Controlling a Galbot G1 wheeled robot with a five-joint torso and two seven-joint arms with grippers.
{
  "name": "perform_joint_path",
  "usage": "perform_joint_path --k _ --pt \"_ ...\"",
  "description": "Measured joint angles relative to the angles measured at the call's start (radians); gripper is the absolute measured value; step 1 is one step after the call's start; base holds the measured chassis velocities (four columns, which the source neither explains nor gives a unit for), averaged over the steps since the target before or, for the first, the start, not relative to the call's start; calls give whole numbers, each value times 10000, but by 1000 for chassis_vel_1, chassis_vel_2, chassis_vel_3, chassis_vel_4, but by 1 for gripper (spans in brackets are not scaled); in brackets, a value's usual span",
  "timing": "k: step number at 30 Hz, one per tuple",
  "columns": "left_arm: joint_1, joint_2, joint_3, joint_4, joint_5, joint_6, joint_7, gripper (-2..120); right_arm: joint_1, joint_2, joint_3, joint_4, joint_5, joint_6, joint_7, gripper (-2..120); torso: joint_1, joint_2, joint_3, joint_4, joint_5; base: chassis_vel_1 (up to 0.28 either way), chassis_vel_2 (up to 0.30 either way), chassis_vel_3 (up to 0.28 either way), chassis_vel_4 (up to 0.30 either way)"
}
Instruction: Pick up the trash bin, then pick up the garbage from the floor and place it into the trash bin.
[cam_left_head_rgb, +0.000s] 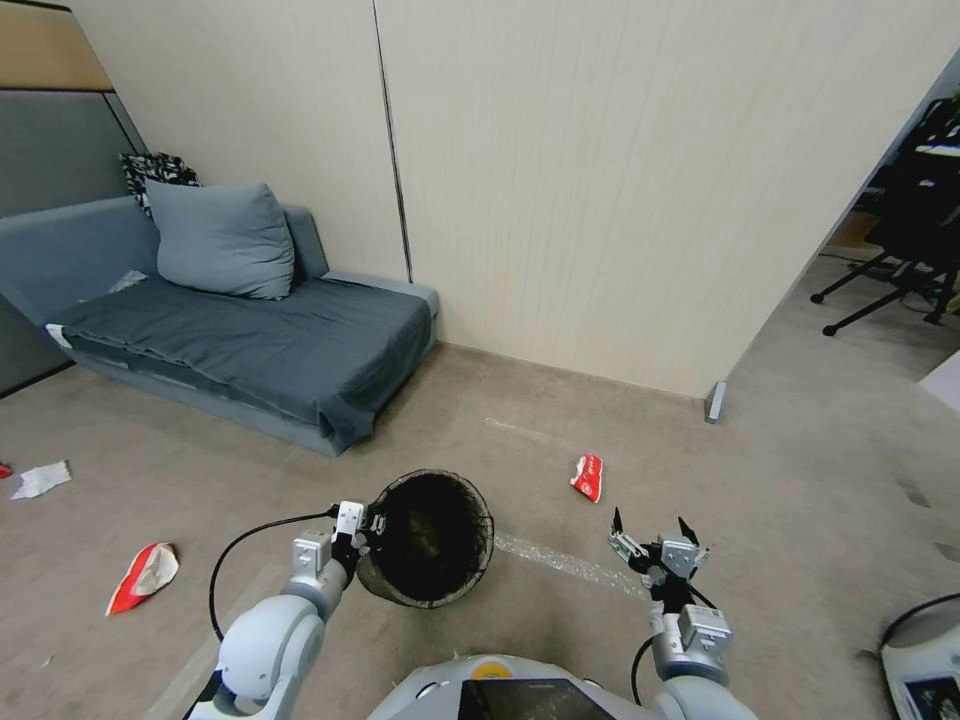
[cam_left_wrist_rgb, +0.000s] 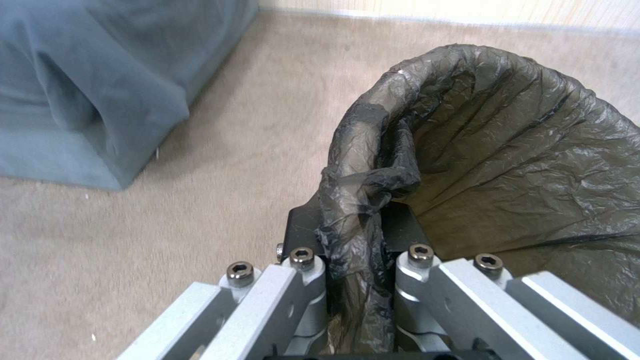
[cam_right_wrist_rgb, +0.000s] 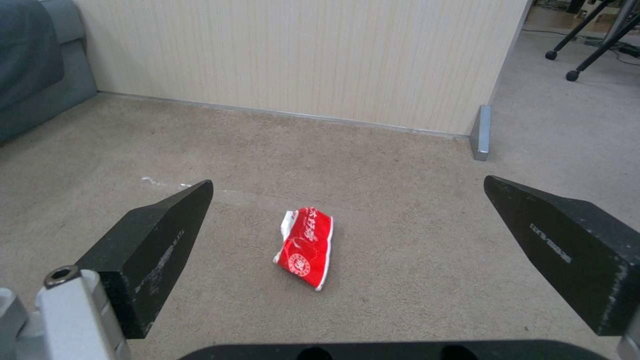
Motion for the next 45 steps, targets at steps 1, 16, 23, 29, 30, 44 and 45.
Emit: perform_joint_path --k 1,16,23,29,30,44,45 --pt "47 6 -23 -98 -45 -14 0 7 -1 0 9 20 10 0 4 100 1 0 0 0 0 0 0 0 0" --pt "299 -179 -37 -751 -491 -156 -48 7 54 0 24 128 47 -169 17 100 0 0 0 0 0 0 0 0 0" --pt "283 -220 -6 -833 -1228 -221 -65 7 92 0 25 147 79 -216 14 100 1 0 0 0 0 0 0 0 0" --pt "221 -204 -5 -810 -1390 -229 -80 7 152 0 27 167 126 -262 -28 100 0 1 0 0 0 0 0 0 0" --pt "210 -198 -3 -793 -1390 -230 -84 7 159 0 28 167 126 -268 -37 100 1 0 0 0 0 0 0 0 0" --pt "34 -141 19 -636 -1452 -230 -56 7 270 0 104 176 100 -428 -168 100 0 1 0 -1 0 0 0 0 0" --pt "11 -140 25 -618 -1468 -230 -55 7 286 0 113 175 103 -443 -168 100 0 1 0 0 0 0 0 0 0"
